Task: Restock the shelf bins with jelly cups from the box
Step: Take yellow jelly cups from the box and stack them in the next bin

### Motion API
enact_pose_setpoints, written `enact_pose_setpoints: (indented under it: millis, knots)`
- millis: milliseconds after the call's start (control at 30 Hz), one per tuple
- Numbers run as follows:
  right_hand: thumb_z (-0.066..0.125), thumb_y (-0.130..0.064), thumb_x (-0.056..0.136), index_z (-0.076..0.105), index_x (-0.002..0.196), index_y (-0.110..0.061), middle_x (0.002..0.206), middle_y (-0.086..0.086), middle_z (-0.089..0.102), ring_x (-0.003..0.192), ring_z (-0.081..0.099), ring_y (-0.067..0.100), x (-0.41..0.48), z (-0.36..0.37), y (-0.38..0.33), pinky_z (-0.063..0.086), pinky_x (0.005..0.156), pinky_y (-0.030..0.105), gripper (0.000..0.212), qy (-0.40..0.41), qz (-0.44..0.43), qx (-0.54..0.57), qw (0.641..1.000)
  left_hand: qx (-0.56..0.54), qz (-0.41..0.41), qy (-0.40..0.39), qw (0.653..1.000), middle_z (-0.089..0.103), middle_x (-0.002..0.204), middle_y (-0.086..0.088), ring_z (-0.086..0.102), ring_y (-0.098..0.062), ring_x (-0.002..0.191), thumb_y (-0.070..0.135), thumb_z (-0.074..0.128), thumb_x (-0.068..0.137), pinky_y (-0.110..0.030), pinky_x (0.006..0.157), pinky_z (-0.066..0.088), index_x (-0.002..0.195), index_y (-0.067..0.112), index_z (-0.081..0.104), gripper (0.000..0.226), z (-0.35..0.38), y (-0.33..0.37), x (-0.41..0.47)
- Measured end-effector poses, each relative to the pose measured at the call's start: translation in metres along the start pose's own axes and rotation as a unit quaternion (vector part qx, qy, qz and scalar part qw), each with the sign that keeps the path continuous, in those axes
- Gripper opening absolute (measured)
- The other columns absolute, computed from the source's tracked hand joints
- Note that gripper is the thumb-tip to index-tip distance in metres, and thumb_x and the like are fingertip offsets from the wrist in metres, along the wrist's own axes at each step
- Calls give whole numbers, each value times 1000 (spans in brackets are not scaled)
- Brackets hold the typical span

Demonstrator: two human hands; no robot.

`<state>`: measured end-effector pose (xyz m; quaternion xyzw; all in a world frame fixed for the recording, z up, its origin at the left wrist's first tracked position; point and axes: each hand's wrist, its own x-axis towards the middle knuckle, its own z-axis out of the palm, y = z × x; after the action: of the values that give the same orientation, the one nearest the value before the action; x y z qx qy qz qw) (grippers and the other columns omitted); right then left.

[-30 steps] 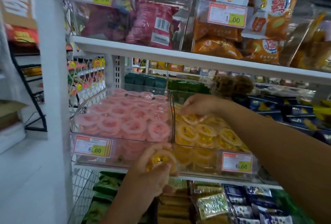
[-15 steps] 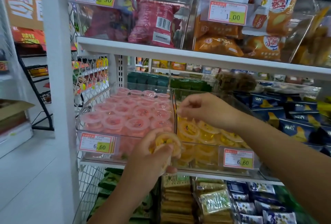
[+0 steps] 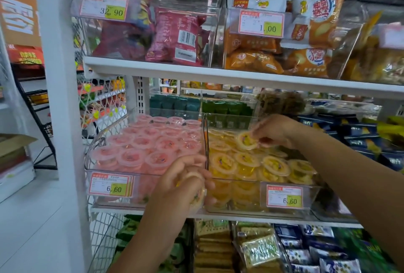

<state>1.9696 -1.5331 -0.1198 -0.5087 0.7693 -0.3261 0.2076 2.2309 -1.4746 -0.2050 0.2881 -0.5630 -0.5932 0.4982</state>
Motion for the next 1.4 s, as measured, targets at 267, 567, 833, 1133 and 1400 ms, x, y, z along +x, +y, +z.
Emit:
enact_pose_setpoints:
  millis: [267, 567, 833, 1133, 1400]
  knots:
    - [61, -2, 88, 66, 116, -7, 92, 4, 67, 81, 67, 17, 9, 18, 2, 57, 73, 25, 29, -53, -8, -199, 978, 99, 41, 5, 994, 67, 82, 8, 67, -13, 71, 18, 45, 95, -27, 58, 52, 92, 43, 64, 32, 6, 10, -1]
    - [63, -8, 81, 62, 120, -1, 108, 19, 69, 86, 69, 21, -75, -8, -20, 58, 70, 25, 40, -301, -124, 219, 920, 183, 89, -76, 976, 40, 126, 10, 47, -6, 111, 44, 46, 79, -25, 79, 45, 128, 48, 41, 50, 41, 33, 51]
    - [68, -3, 86, 71, 99, -4, 94, 18, 71, 76, 67, 22, -44, -39, 12, 58, 69, 27, 13, 38, -90, 73, 992, 482, 184, -186, 836, -5, 154, 29, 9, -3, 139, 57, 57, 88, -29, 108, 19, 151, 43, 10, 80, 51, 21, 83]
    - [61, 7, 83, 69, 107, -1, 88, 19, 71, 73, 61, 22, -4, -26, 31, 54, 82, 38, 26, -50, 12, -132, 990, 657, 206, -274, 671, 33, 152, 20, 27, -1, 140, 34, 56, 97, -18, 113, 16, 144, 37, 40, 50, 29, 11, 99]
    - [59, -12, 92, 64, 117, -17, 102, 5, 66, 83, 59, 11, -16, -30, 36, 48, 76, 21, 26, -60, -73, -171, 981, 643, 199, -270, 688, 38, 150, 19, 33, -3, 138, 30, 61, 94, -20, 110, 22, 142, 41, 42, 53, 24, 9, 98]
